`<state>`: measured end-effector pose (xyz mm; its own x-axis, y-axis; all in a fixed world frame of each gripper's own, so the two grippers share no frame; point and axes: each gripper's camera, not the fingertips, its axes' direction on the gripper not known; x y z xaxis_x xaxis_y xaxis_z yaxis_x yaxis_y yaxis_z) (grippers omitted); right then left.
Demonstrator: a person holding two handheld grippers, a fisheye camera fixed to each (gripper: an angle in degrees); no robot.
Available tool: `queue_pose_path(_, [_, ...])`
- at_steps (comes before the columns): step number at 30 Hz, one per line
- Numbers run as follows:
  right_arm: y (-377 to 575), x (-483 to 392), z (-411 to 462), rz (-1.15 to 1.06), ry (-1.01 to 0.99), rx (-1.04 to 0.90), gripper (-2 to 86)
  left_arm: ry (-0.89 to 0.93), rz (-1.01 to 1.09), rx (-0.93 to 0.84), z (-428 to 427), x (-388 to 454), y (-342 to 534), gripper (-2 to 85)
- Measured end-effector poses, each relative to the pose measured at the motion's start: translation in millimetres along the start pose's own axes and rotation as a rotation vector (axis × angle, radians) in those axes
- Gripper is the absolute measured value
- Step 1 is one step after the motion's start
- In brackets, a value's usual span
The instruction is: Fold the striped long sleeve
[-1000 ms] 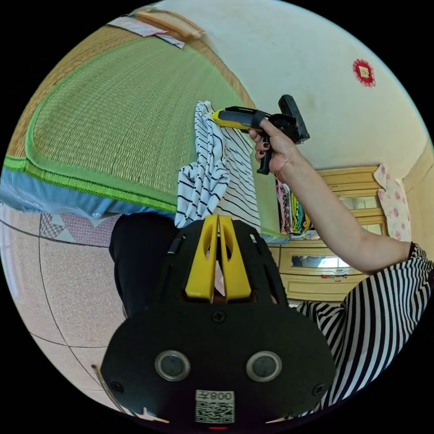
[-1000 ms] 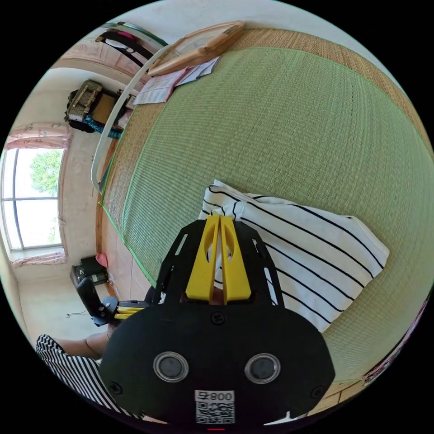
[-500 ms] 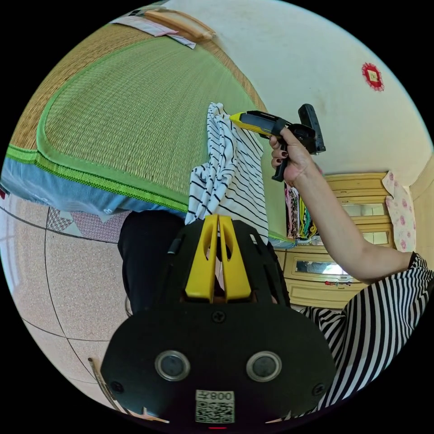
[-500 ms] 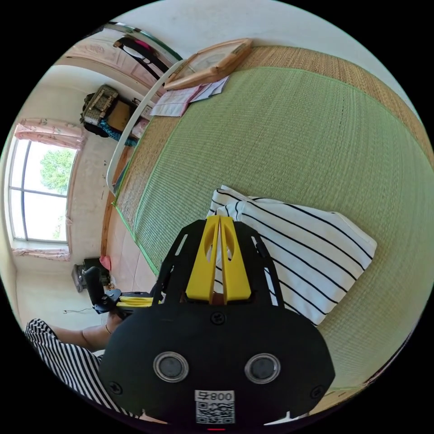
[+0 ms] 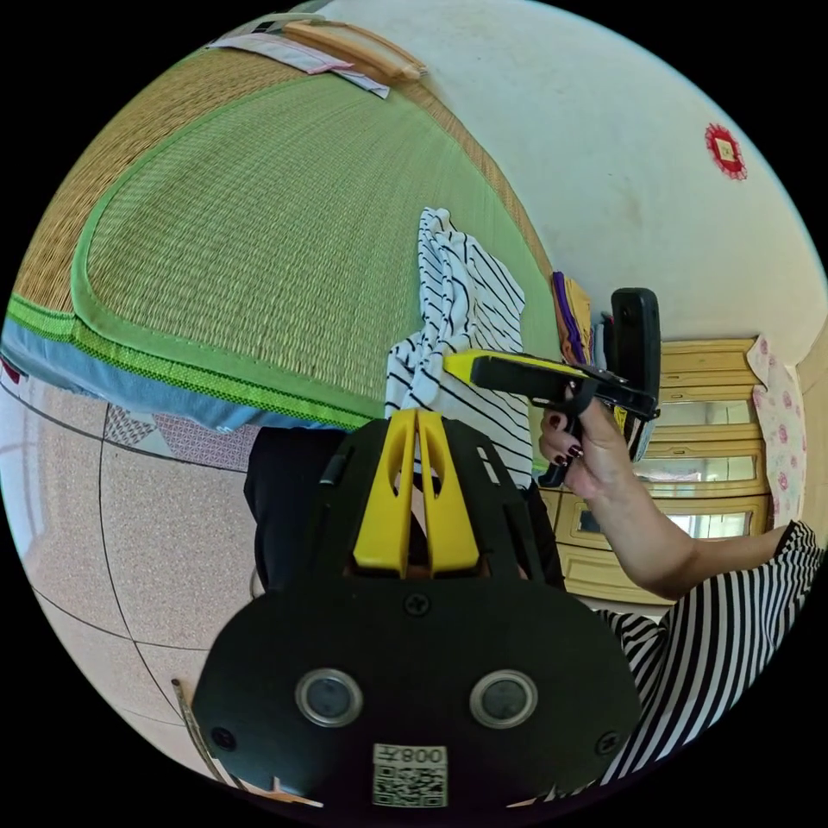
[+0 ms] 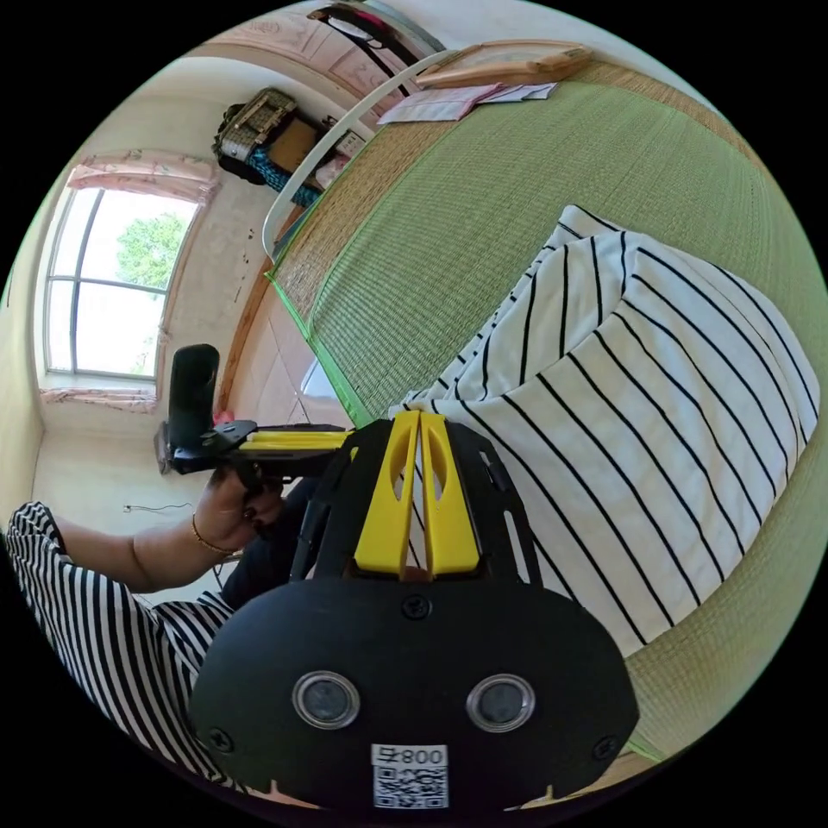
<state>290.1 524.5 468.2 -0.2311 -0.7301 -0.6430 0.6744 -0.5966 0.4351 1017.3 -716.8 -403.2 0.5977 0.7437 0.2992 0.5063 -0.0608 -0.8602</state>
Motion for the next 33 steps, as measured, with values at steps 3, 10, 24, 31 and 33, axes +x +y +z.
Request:
queue_pose_path(3, [-14, -6, 19, -0.010, 0.056, -0.029, 0.1, -0.011, 0.012, 0.012, -11, 6, 3, 0.2])
queue_pose_path(10, [-15, -12, 31, -0.023, 0.083, -0.022, 0.2, -0.025, 0.025, -0.025, -16, 13, -1, 0.2])
queue_pose_path(24, [-15, 14, 12, 0.040, 0.071, 0.048, 0.0, -0.073, 0.044, -0.053, -23, 20, -13, 0.2])
queue_pose_path(31, [-28, 47, 48, 0.095, 0.020, -0.015, 0.1, -0.088, 0.044, -0.033, -41, 18, -14, 0.4])
queue_pose_path(33, [-17, 49, 43, 0.090, 0.007, 0.005, 0.1, -0.089, 0.051, -0.022, -48, 17, -12, 0.7])
